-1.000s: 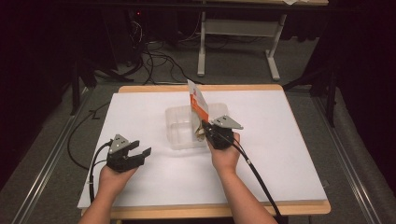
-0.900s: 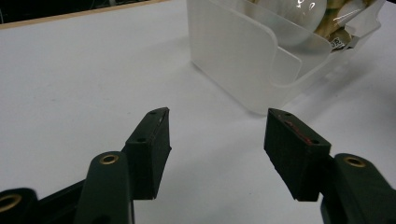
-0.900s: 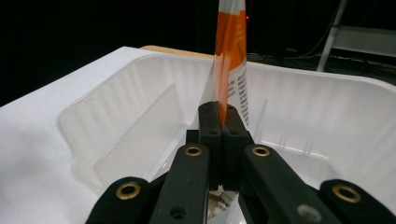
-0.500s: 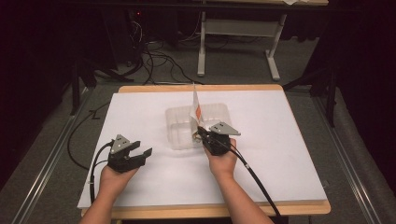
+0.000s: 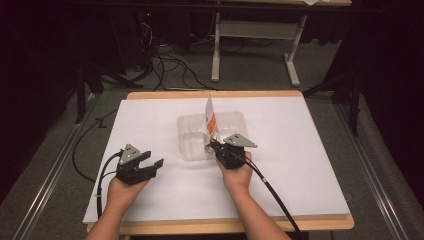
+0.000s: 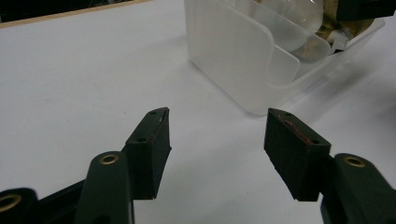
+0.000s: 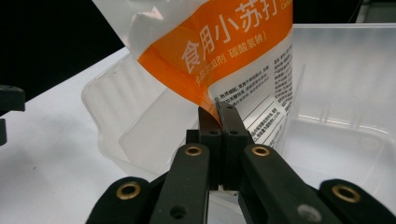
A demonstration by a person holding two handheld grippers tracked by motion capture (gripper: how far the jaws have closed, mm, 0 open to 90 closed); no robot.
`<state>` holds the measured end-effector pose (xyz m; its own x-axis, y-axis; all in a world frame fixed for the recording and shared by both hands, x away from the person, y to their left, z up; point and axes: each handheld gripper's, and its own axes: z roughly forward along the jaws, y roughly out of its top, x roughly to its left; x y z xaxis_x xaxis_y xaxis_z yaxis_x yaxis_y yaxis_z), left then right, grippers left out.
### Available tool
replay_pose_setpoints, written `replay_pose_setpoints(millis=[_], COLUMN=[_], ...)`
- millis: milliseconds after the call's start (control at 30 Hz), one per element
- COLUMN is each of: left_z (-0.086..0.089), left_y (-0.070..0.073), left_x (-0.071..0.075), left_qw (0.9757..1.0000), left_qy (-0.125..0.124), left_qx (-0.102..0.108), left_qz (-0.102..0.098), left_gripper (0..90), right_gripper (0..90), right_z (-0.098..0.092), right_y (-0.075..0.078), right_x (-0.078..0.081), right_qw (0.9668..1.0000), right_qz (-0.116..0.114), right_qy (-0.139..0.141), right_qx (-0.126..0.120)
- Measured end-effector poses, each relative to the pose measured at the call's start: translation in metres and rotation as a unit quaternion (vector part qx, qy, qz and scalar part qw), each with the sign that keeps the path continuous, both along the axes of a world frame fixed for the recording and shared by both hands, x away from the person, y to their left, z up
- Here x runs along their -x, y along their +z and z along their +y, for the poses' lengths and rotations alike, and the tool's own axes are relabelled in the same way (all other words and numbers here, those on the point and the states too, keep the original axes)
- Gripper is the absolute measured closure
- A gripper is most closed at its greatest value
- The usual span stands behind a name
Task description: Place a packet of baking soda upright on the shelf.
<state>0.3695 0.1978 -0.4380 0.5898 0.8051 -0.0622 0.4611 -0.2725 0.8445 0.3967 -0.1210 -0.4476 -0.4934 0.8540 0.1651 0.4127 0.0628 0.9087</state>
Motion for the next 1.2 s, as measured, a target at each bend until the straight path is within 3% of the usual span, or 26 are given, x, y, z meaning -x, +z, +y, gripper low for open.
replay_pose_setpoints(millis=[233,400,500,633,767,1167,1200], left_z=[-0.001,0.0,0.0,0.001,0.001,0.0,0.0], left_y=[0.0,0.0,0.0,0.0,0.0,0.0,0.0], left_x=[0.0,0.0,0.0,-0.001,0.0,-0.001,-0.001], left_qw=[1.0,1.0,1.0,1.0,1.0,1.0,1.0], left_qy=[-0.001,0.0,0.0,0.001,0.0,-0.002,-0.002], left_qx=[-0.001,-0.001,-0.001,-0.001,0.0,-0.001,-0.004], left_qz=[0.0,-0.001,-0.001,-0.001,-0.002,-0.001,-0.001], left_gripper=[41.2,41.2,41.1,41.1,41.2,41.1,41.1], right_gripper=[90.0,90.0,90.0,88.7,78.2,59.6,52.8], right_z=[0.005,0.006,0.007,0.008,0.007,0.004,0.003], right_y=[-0.001,-0.001,-0.014,-0.021,-0.017,0.0,0.003], right_x=[0.003,0.003,-0.002,0.001,0.003,0.009,0.011], right_qw=[0.9999,1.0,0.9996,0.9997,0.9999,1.0,1.0], right_qz=[0.004,-0.002,0.026,0.023,0.015,-0.004,-0.004], right_qy=[0.008,0.0,-0.001,-0.004,0.001,0.004,0.005], right_qx=[-0.011,-0.002,0.009,0.004,0.001,-0.007,-0.006])
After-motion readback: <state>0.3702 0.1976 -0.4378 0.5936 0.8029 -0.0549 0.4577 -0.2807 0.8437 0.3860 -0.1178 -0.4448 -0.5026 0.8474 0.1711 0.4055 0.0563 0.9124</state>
